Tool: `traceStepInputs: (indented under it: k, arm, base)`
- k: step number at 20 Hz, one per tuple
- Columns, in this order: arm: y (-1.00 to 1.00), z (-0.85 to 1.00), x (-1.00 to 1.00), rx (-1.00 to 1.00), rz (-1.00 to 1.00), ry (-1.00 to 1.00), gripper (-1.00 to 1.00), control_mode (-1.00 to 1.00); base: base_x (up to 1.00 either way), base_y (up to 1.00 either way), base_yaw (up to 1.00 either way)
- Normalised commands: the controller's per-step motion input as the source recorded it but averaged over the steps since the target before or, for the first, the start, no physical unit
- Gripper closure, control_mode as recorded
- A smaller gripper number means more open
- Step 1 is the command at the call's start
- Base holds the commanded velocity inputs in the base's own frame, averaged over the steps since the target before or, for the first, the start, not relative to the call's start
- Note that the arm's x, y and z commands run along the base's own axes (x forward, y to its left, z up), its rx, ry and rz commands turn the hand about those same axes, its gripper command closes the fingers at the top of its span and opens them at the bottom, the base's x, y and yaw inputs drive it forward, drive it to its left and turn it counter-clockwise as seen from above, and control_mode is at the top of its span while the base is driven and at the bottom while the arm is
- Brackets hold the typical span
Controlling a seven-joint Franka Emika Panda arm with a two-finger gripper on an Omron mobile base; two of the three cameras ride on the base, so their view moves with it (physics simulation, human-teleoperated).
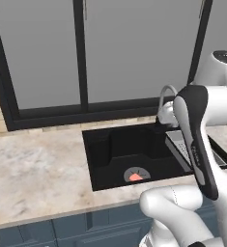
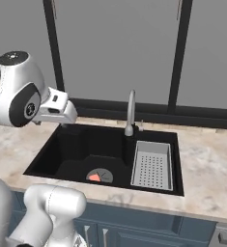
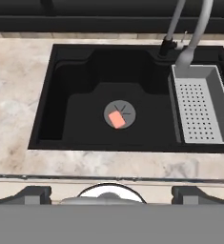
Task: Pick up the bar soap and bar soap from the sink, and place them back in the cabinet, and close the cabinet door.
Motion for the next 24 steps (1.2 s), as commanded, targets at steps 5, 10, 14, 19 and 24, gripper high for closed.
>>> traceStepInputs:
  k: [5, 10, 14, 19, 24]
  arm:
    - [0.0, -0.39, 0.37, 0.0, 0.01, 0.02, -1.0, -1.0]
    - [0.0, -0.38, 0.29, 0.0, 0.01, 0.04, -1.0, -1.0]
    - [0.0, -0.38, 0.25, 0.0, 0.02, 0.05, -1.0, -1.0]
    - [0.0, -0.34, 0.17, 0.0, 0.02, 0.06, -1.0, -1.0]
    - [0.0, -0.31, 0.15, 0.0, 0.02, 0.08, -1.0, -1.0]
  base:
    - [0.0, 0.0, 0.0]
    - [0.0, 0.0, 0.0]
    - [0.0, 0.0, 0.0]
    - [0.0, 0.0, 0.0]
    - [0.0, 0.0, 0.0]
